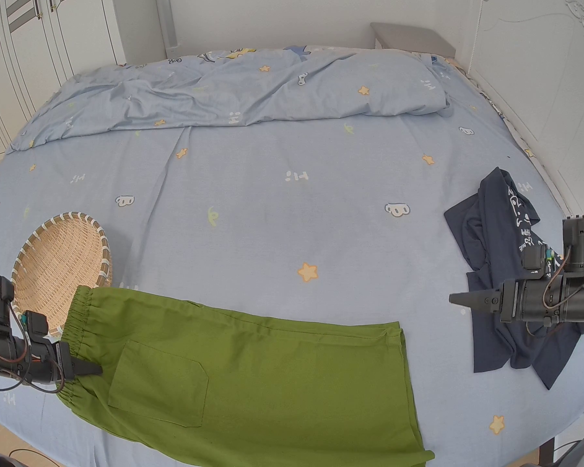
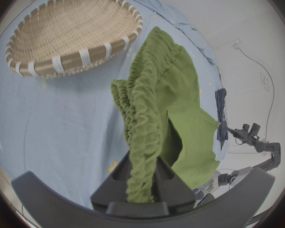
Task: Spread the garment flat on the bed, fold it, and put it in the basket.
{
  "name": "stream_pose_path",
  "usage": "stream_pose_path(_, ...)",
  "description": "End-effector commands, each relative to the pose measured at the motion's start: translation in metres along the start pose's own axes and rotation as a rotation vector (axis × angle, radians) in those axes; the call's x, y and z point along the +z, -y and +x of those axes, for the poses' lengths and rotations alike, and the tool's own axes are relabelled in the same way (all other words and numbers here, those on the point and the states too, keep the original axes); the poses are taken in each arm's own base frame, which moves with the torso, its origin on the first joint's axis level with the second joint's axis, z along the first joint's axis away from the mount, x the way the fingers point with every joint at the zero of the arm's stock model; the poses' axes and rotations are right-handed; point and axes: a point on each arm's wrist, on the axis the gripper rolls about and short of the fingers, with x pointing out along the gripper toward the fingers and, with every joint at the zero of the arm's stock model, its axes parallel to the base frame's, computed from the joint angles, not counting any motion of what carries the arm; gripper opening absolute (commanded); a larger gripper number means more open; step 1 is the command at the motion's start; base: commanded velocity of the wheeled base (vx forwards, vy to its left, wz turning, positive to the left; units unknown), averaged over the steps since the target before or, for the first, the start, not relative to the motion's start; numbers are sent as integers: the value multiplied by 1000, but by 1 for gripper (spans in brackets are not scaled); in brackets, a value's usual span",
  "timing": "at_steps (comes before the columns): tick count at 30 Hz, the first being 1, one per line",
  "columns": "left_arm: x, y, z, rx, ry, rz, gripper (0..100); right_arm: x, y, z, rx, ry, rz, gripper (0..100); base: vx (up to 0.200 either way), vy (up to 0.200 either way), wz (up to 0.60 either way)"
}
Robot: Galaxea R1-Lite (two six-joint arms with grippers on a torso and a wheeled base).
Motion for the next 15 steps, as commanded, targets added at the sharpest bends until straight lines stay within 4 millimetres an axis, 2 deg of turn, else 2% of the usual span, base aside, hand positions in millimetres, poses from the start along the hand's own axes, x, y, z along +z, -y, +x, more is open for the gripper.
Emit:
stream_pose_path(1, 27, 11, -26, 29, 63, 26, 0, 18, -11, -4, -1, 69, -42, 100, 0, 0, 0)
stream_pose_path(7, 40, 20, -44, 40, 33, 67, 0, 19, -10, -5, -7, 72, -39, 100, 0, 0, 0)
stream_pose_path(15, 42, 25, -45, 32, 9, 121, 0, 19, -9, -6, -13, 78, -38, 100, 0, 0, 0)
